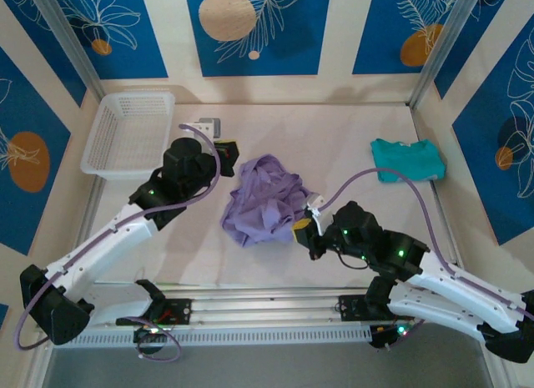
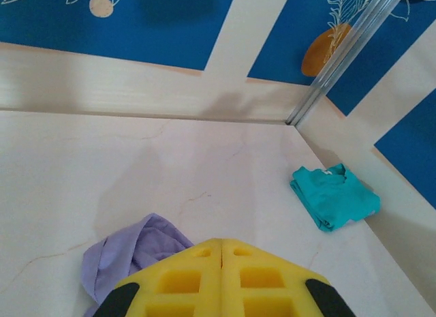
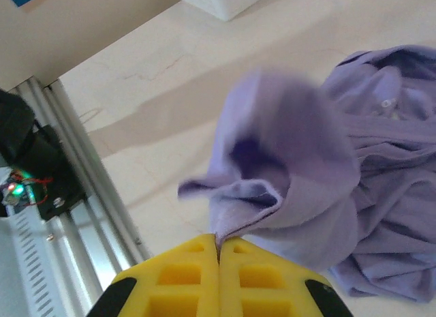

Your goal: Fold the inside-out t-shirt

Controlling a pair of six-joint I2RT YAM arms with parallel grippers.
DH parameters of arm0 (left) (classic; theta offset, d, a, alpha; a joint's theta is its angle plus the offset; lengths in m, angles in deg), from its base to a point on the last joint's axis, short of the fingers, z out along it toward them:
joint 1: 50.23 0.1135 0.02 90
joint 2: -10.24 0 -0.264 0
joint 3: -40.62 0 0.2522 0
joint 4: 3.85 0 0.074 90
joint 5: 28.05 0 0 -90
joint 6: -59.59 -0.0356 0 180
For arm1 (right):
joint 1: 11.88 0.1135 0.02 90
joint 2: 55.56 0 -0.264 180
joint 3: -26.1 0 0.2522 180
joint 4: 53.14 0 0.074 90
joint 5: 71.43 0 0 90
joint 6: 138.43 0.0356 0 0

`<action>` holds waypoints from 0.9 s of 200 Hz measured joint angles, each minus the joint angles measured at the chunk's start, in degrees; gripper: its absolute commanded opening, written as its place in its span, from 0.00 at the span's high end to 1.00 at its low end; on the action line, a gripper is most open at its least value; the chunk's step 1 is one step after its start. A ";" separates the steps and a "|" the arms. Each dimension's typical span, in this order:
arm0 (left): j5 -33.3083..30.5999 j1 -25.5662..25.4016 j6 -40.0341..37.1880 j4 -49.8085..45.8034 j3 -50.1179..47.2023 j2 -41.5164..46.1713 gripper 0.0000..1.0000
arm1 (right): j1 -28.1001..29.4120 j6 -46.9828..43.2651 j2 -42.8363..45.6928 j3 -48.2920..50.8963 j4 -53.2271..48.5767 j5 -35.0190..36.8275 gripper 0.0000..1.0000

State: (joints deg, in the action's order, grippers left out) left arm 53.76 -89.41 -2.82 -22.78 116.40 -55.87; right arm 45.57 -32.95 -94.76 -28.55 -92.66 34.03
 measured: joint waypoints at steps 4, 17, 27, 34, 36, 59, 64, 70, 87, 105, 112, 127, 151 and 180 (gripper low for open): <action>0.20 0.00 0.22 -0.02 0.00 -0.15 1.00 | -0.26 -0.09 -0.42 -0.26 -0.04 0.76 1.00; 0.96 0.02 0.55 0.15 0.28 -1.14 1.00 | -1.81 -0.55 -2.40 -1.88 -0.07 2.43 1.00; 1.81 0.02 0.59 0.26 0.76 -2.27 1.00 | -3.74 -0.98 -3.96 -3.30 0.07 2.97 1.00; 2.29 0.02 0.59 0.26 1.18 -3.13 1.00 | -5.07 -1.33 -4.68 -4.20 0.20 2.91 1.00; 2.40 0.02 0.57 0.26 1.29 -3.37 1.00 | -5.31 -1.46 -4.76 -4.35 0.26 2.80 1.00; 2.84 0.02 0.42 0.04 1.44 -4.37 1.00 | -7.45 -1.86 -4.90 -5.29 0.72 0.59 1.00; 2.78 0.07 0.37 0.09 1.40 -4.35 1.00 | -7.45 -1.77 -4.85 -5.29 0.37 -0.07 1.00; 2.69 0.09 0.33 0.26 1.18 -4.15 1.00 | -7.45 -1.27 -4.74 -5.20 -0.24 -0.96 1.00; 1.86 0.61 -0.11 1.11 -1.16 -2.80 1.00 | -7.26 1.60 -3.82 -3.19 -1.81 -3.06 0.99; 0.81 1.53 -0.35 2.21 -4.94 -1.49 0.78 | -6.73 6.21 -1.55 1.53 -4.09 -4.63 0.76; 0.44 2.19 -0.15 2.82 -6.54 -1.44 0.69 | -6.54 7.96 -0.63 3.37 -5.60 -4.79 0.67; -0.02 3.63 -0.35 3.87 -9.33 -2.21 0.53 | -6.60 11.10 0.57 5.38 -9.05 -3.63 0.59; 0.22 5.75 0.46 5.27 -10.10 -8.39 0.42 | -11.17 11.19 -0.31 4.61 -8.15 -2.01 0.49; 2.73 7.65 0.50 5.79 -7.63 -20.31 0.34 | -24.48 9.97 -12.35 0.09 0.85 -5.07 0.44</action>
State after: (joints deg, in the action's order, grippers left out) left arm 56.49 -81.76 -2.31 -16.99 108.78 -76.18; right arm 21.09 -22.98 -107.11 -28.46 -91.81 28.96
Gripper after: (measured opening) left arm 0.636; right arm 0.535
